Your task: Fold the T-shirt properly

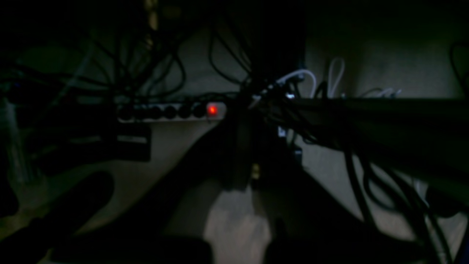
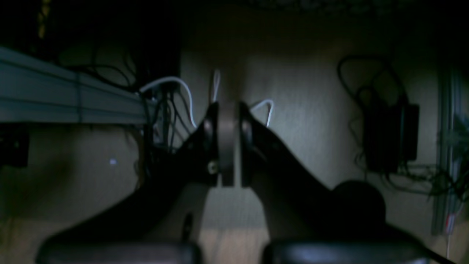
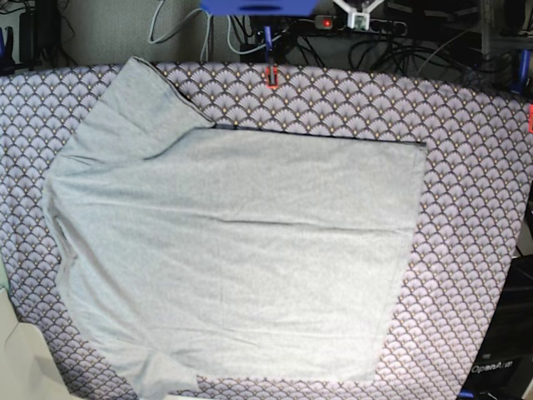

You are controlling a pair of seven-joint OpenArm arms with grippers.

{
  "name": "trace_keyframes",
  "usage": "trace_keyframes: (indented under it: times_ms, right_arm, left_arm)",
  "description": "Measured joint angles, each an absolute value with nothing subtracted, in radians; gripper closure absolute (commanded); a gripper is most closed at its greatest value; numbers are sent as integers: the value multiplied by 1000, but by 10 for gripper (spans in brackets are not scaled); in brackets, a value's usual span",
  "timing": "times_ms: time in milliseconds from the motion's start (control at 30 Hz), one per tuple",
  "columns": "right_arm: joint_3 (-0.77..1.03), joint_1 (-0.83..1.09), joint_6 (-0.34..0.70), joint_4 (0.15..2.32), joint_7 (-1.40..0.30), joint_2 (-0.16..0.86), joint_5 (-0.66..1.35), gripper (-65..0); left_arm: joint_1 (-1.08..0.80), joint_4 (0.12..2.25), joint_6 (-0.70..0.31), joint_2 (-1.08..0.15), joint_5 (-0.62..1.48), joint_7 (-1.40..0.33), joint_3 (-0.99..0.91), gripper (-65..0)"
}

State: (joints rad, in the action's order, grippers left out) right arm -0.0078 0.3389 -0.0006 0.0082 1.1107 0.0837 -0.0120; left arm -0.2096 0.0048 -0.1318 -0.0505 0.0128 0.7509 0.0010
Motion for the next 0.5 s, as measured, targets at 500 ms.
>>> trace_keyframes:
  times_ms: [500]
  right_arm:
    - [-8,435,-1,14,1351,94,-16,0]
  left_arm:
    - [-416,2,-136,-78,103,1267,0,0]
